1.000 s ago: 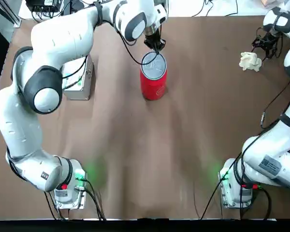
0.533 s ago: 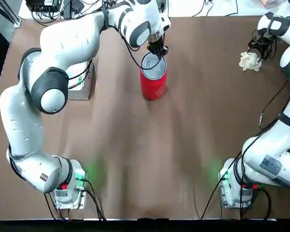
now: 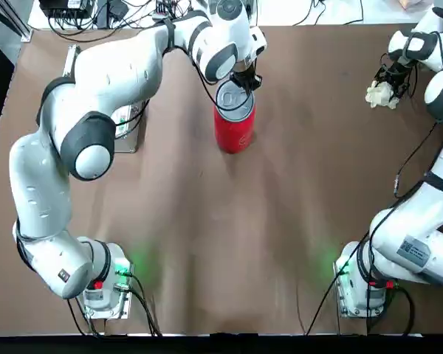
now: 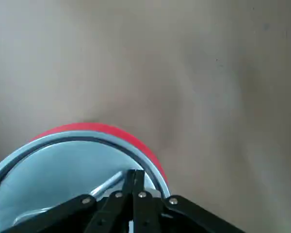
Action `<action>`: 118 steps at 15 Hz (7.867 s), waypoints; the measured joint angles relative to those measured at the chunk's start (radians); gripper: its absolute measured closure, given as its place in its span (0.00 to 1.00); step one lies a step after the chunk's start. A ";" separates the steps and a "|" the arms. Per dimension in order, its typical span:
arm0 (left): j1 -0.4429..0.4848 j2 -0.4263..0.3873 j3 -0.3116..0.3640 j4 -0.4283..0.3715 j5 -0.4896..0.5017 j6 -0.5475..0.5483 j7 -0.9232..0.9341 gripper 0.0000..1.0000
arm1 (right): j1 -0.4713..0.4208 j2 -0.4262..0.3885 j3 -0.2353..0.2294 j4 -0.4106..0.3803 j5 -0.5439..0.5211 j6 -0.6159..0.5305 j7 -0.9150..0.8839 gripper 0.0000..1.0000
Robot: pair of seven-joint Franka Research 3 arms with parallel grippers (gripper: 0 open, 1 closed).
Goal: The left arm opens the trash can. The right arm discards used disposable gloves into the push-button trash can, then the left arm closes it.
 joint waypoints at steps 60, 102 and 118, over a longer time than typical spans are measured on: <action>0.787 -0.295 0.000 0.056 -0.132 -0.699 0.439 0.00 | 0.542 -0.339 0.473 0.014 0.283 -0.359 -0.033 0.98; 0.835 -0.305 -0.033 0.109 -0.173 -0.658 0.485 0.00 | 0.586 -0.232 0.467 0.031 0.362 -0.361 0.024 0.98; 0.840 -0.321 -0.036 0.110 -0.173 -0.690 0.474 0.00 | 0.588 -0.201 0.467 0.036 0.412 -0.359 0.024 0.97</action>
